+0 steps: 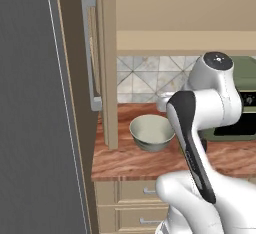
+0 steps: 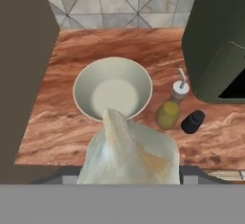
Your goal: Retrieve the bottle and the shaker from the cabinet and place them next to the mixing bowl on the counter. Then add garlic from the fridge to the mixing bowl.
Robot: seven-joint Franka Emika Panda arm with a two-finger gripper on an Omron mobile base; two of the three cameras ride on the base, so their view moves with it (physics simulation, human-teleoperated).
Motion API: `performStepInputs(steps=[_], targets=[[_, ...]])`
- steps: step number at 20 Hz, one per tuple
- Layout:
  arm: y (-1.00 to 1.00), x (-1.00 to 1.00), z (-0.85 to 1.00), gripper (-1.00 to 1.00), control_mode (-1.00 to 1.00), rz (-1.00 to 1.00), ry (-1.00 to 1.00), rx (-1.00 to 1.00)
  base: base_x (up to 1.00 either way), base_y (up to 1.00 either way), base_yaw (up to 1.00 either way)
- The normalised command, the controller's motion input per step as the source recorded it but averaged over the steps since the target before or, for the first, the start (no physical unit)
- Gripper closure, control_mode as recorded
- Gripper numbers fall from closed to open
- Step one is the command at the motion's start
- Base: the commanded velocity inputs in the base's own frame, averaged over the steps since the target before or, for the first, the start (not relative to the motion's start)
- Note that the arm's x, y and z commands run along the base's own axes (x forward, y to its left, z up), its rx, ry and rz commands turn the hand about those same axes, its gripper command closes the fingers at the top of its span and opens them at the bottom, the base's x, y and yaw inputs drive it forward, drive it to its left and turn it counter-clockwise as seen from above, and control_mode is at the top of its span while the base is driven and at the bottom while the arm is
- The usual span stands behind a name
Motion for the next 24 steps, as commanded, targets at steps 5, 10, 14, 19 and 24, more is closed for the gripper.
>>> performStepInputs(steps=[5, 10, 14, 19, 24], targets=[[0.01, 0.4, -0.32, 1.0, -1.0, 0.0, 0.0, 0.0, 0.0, 0.0, 0.0], [0.0, 0.37, -0.36, 1.0, -1.0, 0.0, 0.04, 0.0, 0.0, 0.0, 0.0], [0.03, 0.24, -0.38, 1.0, -1.0, 0.0, 0.07, 0.0, 0.0, 0.0, 0.0], [0.08, 0.15, -0.46, 1.0, -1.0, 0.0, 0.11, 0.0, 0.0, 0.0, 0.0], [0.02, 0.27, -0.3, 1.0, -1.0, 0.0, 0.08, 0.0, 0.0, 0.0, 0.0]])
